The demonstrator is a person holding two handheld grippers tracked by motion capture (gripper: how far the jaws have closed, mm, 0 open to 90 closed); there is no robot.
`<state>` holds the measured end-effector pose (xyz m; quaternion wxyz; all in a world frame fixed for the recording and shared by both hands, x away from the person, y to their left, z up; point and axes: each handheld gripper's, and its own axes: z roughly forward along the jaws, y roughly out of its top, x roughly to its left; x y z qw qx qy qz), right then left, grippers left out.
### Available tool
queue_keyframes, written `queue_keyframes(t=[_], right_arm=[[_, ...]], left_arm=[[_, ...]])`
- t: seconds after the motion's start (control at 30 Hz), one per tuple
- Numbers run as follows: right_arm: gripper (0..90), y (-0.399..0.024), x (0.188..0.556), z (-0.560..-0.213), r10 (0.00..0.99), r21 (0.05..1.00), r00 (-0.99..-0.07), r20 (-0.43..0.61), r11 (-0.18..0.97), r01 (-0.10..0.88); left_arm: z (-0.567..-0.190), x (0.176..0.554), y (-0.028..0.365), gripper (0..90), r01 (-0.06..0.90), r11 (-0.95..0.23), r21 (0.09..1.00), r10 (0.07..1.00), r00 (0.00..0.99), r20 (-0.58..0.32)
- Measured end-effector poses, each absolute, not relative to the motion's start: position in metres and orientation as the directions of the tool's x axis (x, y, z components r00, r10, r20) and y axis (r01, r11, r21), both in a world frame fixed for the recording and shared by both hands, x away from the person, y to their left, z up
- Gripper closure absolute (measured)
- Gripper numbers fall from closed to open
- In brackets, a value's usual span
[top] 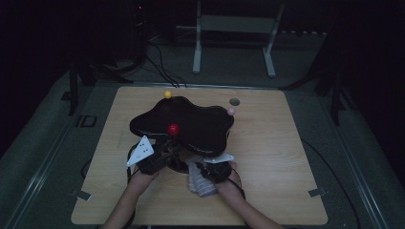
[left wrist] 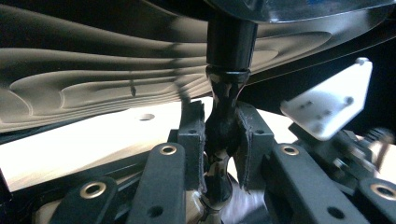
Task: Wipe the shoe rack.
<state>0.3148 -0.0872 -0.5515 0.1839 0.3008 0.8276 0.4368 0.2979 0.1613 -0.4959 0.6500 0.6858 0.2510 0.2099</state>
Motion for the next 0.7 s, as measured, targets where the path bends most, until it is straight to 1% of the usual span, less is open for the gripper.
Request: queue_keyframes(t=[0.07, 0.17, 0.23, 0.27, 0.4, 0.43, 0.57, 0.63, 0.7], right_arm=[[71.0, -0.074, 0.311, -0.551, 0.631, 0.844, -0.776, 0.004, 0.414, 0.341], [70.9, -0.062, 0.306, -0.551, 0.618, 0.847, -0.786, -0.022, 0.429, 0.313], [70.9, -0.062, 0.305, -0.551, 0.608, 0.844, -0.793, -0.031, 0.441, 0.306], [70.8, -0.066, 0.307, -0.551, 0.597, 0.847, -0.802, -0.023, 0.438, 0.302], [70.9, -0.083, 0.309, -0.551, 0.602, 0.842, -0.798, -0.037, 0.449, 0.299], [70.9, -0.090, 0.310, -0.551, 0.631, 0.836, -0.775, -0.041, 0.447, 0.320], [70.7, -0.121, 0.328, -0.552, 0.662, 0.821, -0.748, -0.043, 0.450, 0.352], [70.6, -0.133, 0.337, -0.551, 0.693, 0.815, -0.718, -0.059, 0.449, 0.366], [70.6, -0.142, 0.346, -0.551, 0.713, 0.814, -0.701, -0.002, 0.409, 0.413]], left_arm=[[-0.496, 0.298, 0.162, 74.8, 0.073, -0.024, 0.997, 0.616, 0.786, -0.042], [-0.496, 0.299, 0.163, 74.7, 0.074, -0.021, 0.997, 0.612, 0.790, -0.046], [-0.496, 0.299, 0.163, 74.8, 0.071, -0.024, 0.997, 0.609, 0.792, -0.042], [-0.496, 0.299, 0.163, 74.8, 0.071, -0.025, 0.997, 0.609, 0.792, -0.041], [-0.496, 0.300, 0.164, 74.8, 0.070, -0.031, 0.997, 0.605, 0.796, -0.037], [-0.496, 0.300, 0.164, 74.8, 0.069, -0.032, 0.997, 0.603, 0.797, -0.036], [-0.496, 0.300, 0.165, 74.8, 0.067, -0.033, 0.997, 0.600, 0.799, -0.033], [-0.496, 0.300, 0.164, 74.8, 0.066, -0.033, 0.997, 0.601, 0.799, -0.033], [-0.496, 0.300, 0.164, 74.8, 0.067, -0.032, 0.997, 0.602, 0.798, -0.034]])
